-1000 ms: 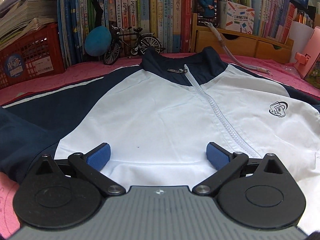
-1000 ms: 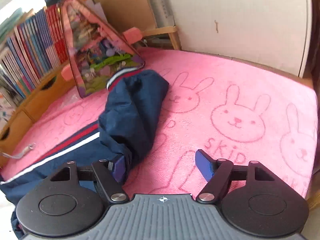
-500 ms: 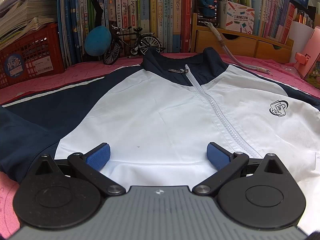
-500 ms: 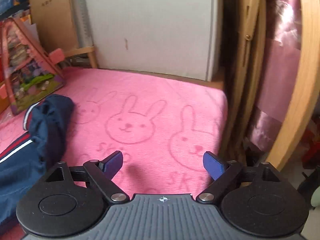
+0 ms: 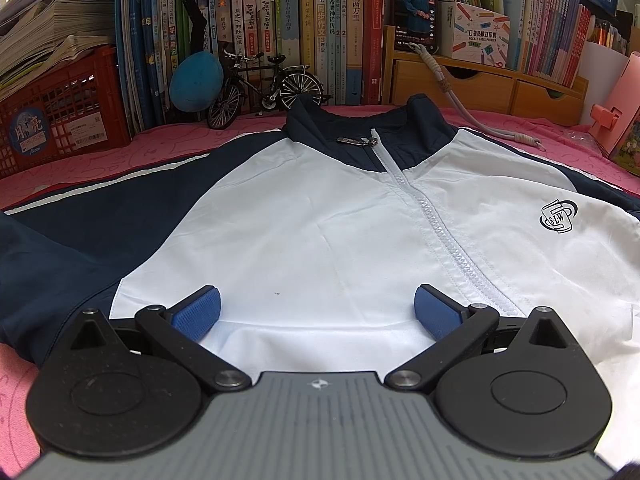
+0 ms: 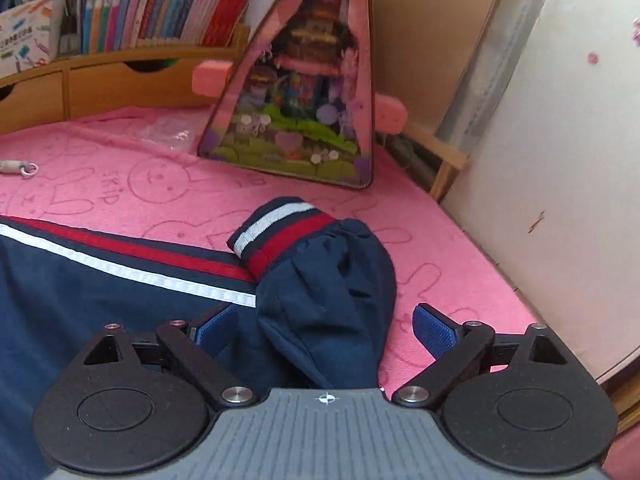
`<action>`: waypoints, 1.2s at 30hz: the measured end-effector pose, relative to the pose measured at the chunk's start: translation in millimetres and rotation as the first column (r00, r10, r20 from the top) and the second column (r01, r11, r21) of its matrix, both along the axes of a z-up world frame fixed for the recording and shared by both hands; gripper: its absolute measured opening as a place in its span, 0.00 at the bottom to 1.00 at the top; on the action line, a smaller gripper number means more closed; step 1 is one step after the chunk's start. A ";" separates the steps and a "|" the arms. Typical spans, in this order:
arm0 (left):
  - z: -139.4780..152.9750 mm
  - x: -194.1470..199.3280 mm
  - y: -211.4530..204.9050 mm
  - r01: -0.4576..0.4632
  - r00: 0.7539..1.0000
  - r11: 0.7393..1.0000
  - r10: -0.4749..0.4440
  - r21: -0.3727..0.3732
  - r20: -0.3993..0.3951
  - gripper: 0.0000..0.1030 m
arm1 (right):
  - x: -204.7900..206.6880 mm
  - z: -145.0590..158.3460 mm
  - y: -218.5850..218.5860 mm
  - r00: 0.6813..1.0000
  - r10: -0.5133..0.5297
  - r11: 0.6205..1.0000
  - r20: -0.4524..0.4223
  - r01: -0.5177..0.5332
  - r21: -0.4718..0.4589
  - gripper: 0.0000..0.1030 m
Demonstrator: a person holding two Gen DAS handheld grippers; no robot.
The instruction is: Fold clothes
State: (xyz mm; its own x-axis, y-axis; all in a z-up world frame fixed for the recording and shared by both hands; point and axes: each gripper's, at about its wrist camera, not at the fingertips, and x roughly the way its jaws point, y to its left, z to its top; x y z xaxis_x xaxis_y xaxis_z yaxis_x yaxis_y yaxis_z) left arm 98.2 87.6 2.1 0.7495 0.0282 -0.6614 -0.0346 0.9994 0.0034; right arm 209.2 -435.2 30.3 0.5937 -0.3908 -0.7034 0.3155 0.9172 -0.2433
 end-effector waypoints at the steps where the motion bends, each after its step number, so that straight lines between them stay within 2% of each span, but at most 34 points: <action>1: 0.1 0.0 0.0 0.000 1.000 1.000 0.000 0.000 0.000 1.00 | 4.6 -0.9 -8.9 1.000 -0.025 0.999 -0.003 0.026 0.030 0.68; 2: 0.2 0.0 0.1 0.000 1.000 1.000 0.000 0.000 0.000 1.00 | 9.3 -1.7 -17.8 0.999 -0.051 0.997 -0.007 0.051 0.061 0.65; 3: 0.3 -0.1 0.3 0.000 1.000 1.000 0.000 0.000 0.000 1.00 | 13.9 -2.5 -26.6 0.997 -0.076 0.993 -0.011 0.077 0.090 0.42; 4: 0.4 -0.1 0.4 -0.001 1.000 1.000 0.001 0.000 0.000 1.00 | 19.1 -0.6 -32.2 0.994 -0.107 0.992 -0.025 0.109 0.069 0.23; 5: 0.4 -0.1 0.3 -0.001 1.000 1.000 0.001 0.000 0.000 1.00 | 22.8 4.8 -33.1 0.994 -0.111 0.994 -0.012 0.111 0.010 0.21; 7: 0.6 0.0 0.2 -0.002 1.000 1.000 0.002 0.000 0.000 1.00 | 20.0 24.6 -32.2 0.996 -0.051 0.997 0.080 0.055 -0.055 0.16; 8: 0.7 0.1 0.4 -0.002 1.000 1.000 0.002 -0.001 0.000 1.00 | 13.1 40.5 -33.8 0.983 -0.001 0.999 0.185 0.010 -0.047 0.15; 9: 0.8 0.2 0.7 -0.003 1.000 1.000 0.003 -0.001 0.000 1.00 | 0.4 55.4 -38.3 0.951 0.047 0.999 0.304 -0.042 -0.023 0.15; 10: 1.3 0.1 0.8 -0.005 1.000 1.000 0.005 -0.001 0.000 1.00 | -12.3 70.2 -42.8 0.903 0.090 0.995 0.421 -0.097 -0.005 0.15; 11: 2.5 0.7 -0.6 -0.003 1.000 1.000 0.003 0.003 -0.002 1.00 | -29.2 80.6 -53.4 0.827 0.123 0.985 0.548 -0.169 0.034 0.15; 12: 4.1 1.9 -3.1 0.004 1.000 1.000 -0.004 0.012 -0.004 1.00 | -41.6 85.0 -64.6 0.762 0.132 0.974 0.634 -0.219 0.060 0.16; 13: 5.6 3.2 -5.7 0.012 1.000 1.000 -0.012 0.020 -0.006 1.00 | -47.4 86.6 -75.3 0.734 0.121 0.971 0.668 -0.228 0.075 0.17; 14: 8.4 5.2 -9.4 0.017 1.000 0.999 -0.017 0.030 -0.006 1.00 | -44.3 84.4 -88.0 0.751 0.092 0.978 0.654 -0.192 0.083 0.17; 16: 18.3 11.8 -20.2 0.040 0.999 0.999 -0.040 0.008 0.006 0.99 | -28.3 67.6 -113.5 0.808 0.025 0.985 0.589 -0.122 0.125 0.18; 18: 28.3 18.5 -32.8 0.072 0.997 0.997 -0.072 -0.023 0.022 0.99 | -11.9 41.4 -135.2 0.858 -0.047 0.971 0.511 -0.081 0.225 0.14; 20: 35.8 25.5 -50.9 0.119 0.992 0.992 -0.118 -0.037 0.033 0.99 | 1.5 13.5 -142.1 0.893 -0.089 0.964 0.442 -0.034 0.263 0.13; 23: 40.4 32.7 -74.6 0.177 0.984 0.983 -0.175 -0.038 0.043 0.99 | 13.5 -22.8 -138.4 0.948 -0.119 0.960 0.294 0.035 0.278 0.14; 24: 38.6 33.7 -79.8 0.190 0.981 0.981 -0.189 -0.029 0.042 0.99 | 12.6 -28.3 -137.5 0.958 -0.116 0.963 0.263 0.044 0.265 0.16; 26: 30.3 33.6 -84.2 0.196 0.980 0.981 -0.196 -0.001 0.026 0.99 | 1.7 -32.2 -134.7 0.973 -0.080 0.974 0.215 0.031 0.225 0.24; 27: 25.4 32.4 -84.2 0.193 0.981 0.981 -0.194 0.019 0.017 0.99 | -3.1 -32.2 -134.1 0.980 -0.064 0.978 0.188 0.024 0.207 0.39; 28: 21.4 30.0 -82.6 0.188 0.982 0.981 -0.189 0.037 0.009 0.99 | -8.0 -32.2 -133.4 0.986 -0.047 0.982 0.160 0.016 0.190 0.68; 29: 18.1 26.6 -79.5 0.181 0.983 0.982 -0.182 0.054 0.003 0.99 | -12.3 -30.1 -131.4 0.990 -0.062 0.989 0.130 0.044 0.139 0.80; 30: 16.6 22.6 -74.5 0.172 0.985 0.983 -0.173 0.068 0.001 0.99 | -15.2 -28.6 -126.8 0.991 -0.073 0.995 0.109 0.065 0.078 0.87; 32: 16.3 13.9 -61.0 0.151 0.988 0.985 -0.152 0.089 0.004 0.99 | -31.1 -23.2 -116.0 0.992 -0.119 0.989 0.054 0.123 -0.079 0.87; 34: 17.4 5.8 -44.9 0.118 0.993 0.986 -0.119 0.115 0.006 0.99 | -52.2 -15.1 -97.0 0.989 -0.140 0.966 0.054 0.149 -0.210 0.87; 36: 19.3 -2.2 -27.2 0.079 0.997 0.987 -0.080 0.139 0.006 0.99 | -70.6 -1.3 -66.9 0.994 -0.055 0.964 0.096 0.078 -0.254 0.87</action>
State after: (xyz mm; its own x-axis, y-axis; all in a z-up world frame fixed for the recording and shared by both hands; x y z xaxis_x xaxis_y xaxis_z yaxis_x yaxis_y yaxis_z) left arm 96.0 60.5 21.4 0.7607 0.0592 -0.6464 0.0440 0.9888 0.1423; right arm 138.6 -502.1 29.0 0.6147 -0.5926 -0.5206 0.4042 0.8034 -0.4373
